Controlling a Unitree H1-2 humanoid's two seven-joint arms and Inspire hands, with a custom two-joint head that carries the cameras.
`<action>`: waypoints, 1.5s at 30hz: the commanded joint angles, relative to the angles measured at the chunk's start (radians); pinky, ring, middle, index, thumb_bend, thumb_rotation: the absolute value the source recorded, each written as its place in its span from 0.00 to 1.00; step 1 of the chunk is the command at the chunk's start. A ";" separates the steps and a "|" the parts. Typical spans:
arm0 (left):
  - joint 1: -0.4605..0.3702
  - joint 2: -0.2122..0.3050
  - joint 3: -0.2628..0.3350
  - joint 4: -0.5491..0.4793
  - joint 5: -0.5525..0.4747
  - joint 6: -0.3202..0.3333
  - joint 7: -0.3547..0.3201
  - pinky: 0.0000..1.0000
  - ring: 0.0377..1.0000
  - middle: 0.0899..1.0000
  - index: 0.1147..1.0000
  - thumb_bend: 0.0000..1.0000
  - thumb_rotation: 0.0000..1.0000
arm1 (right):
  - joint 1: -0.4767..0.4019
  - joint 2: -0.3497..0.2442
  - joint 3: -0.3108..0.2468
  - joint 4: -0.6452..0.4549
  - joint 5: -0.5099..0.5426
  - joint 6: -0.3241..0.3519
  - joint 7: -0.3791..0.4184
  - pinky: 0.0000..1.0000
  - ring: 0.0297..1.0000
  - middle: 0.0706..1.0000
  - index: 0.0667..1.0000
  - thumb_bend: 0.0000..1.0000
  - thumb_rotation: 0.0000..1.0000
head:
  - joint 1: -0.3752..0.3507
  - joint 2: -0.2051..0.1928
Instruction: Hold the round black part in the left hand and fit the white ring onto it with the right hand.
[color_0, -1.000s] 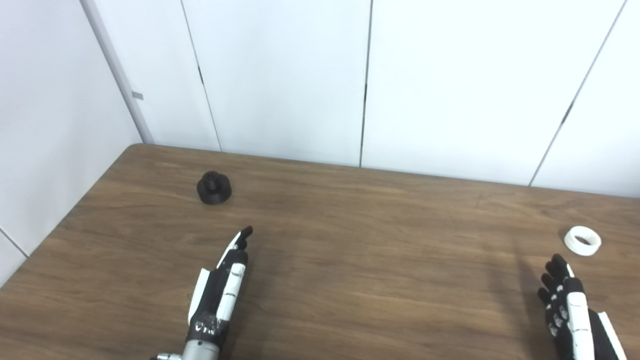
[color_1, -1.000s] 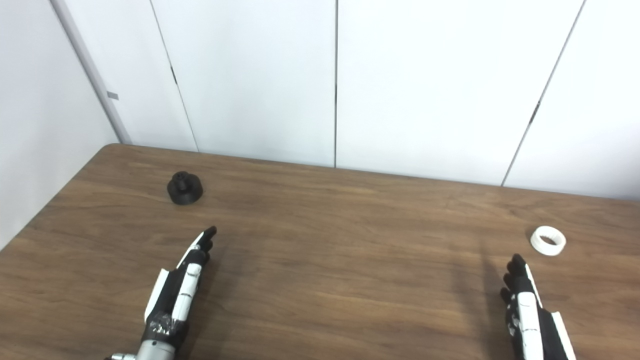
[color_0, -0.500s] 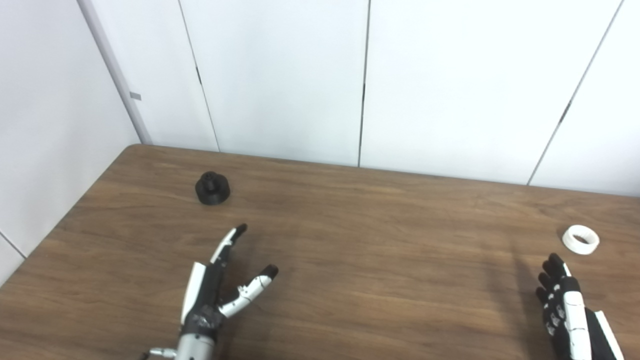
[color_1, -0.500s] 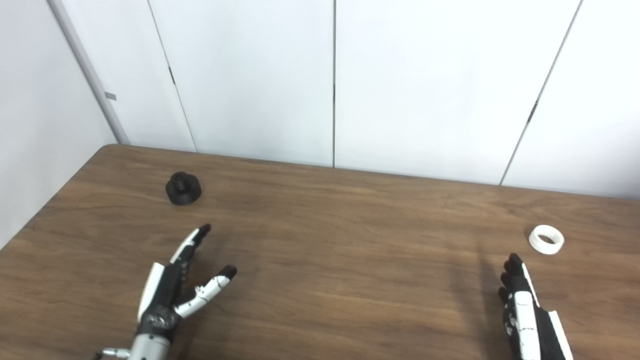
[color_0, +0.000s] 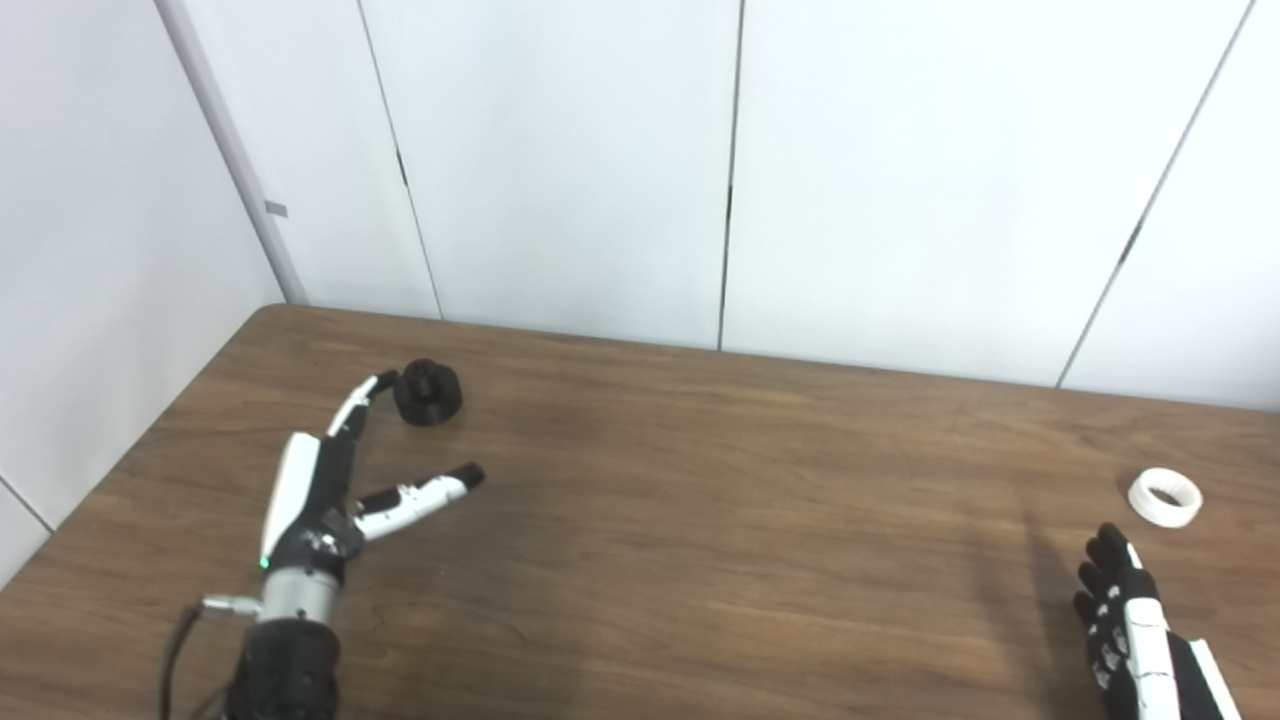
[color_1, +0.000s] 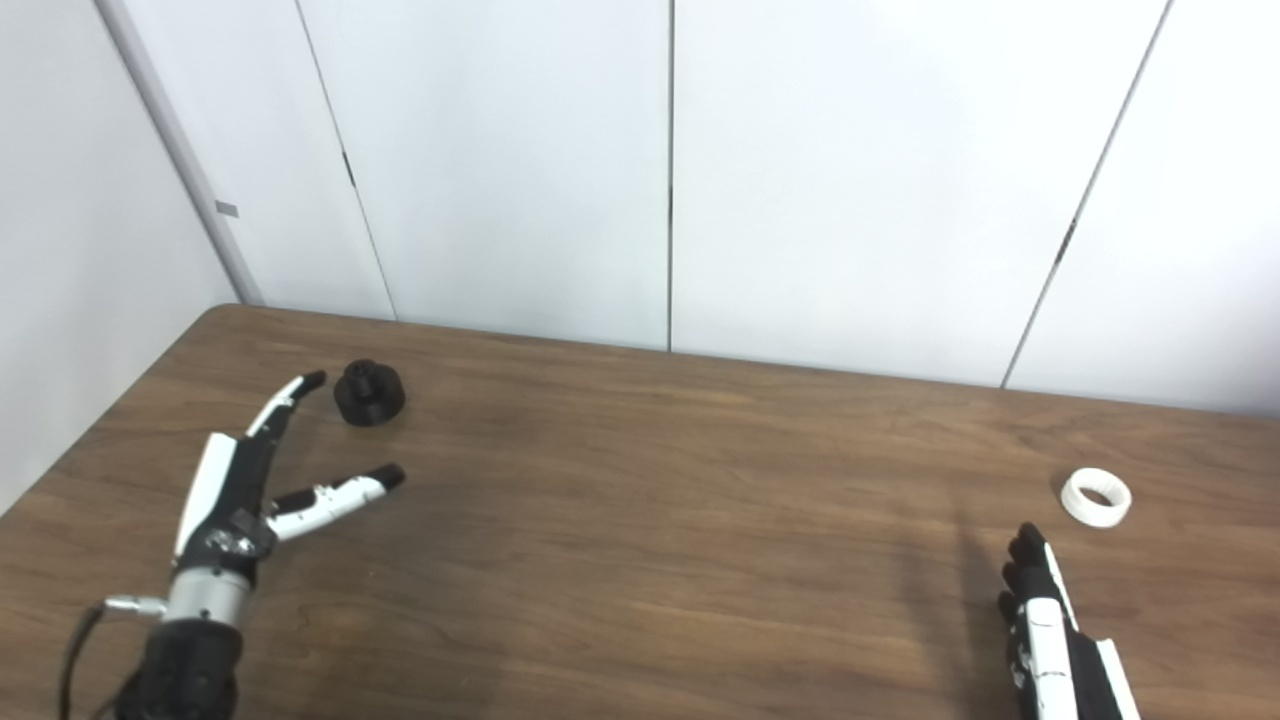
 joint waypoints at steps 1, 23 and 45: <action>-0.044 0.047 0.016 0.012 0.019 -0.006 0.006 1.00 1.00 0.97 0.91 0.98 0.33 | -0.009 0.003 0.005 -0.029 -0.004 -0.014 0.000 1.00 1.00 1.00 1.00 0.34 1.00 | -0.001 0.001; -0.250 0.193 -0.092 0.347 0.133 0.017 0.009 1.00 1.00 1.00 0.86 1.00 0.35 | -0.004 0.004 0.002 -0.026 -0.004 -0.018 0.007 1.00 1.00 1.00 1.00 0.34 1.00 | -0.010 0.004; -0.428 0.180 -0.163 0.636 0.171 0.036 0.103 1.00 1.00 0.99 0.85 1.00 0.36 | 0.015 -0.003 0.001 -0.045 0.006 -0.013 0.014 1.00 1.00 1.00 1.00 0.33 1.00 | -0.006 0.013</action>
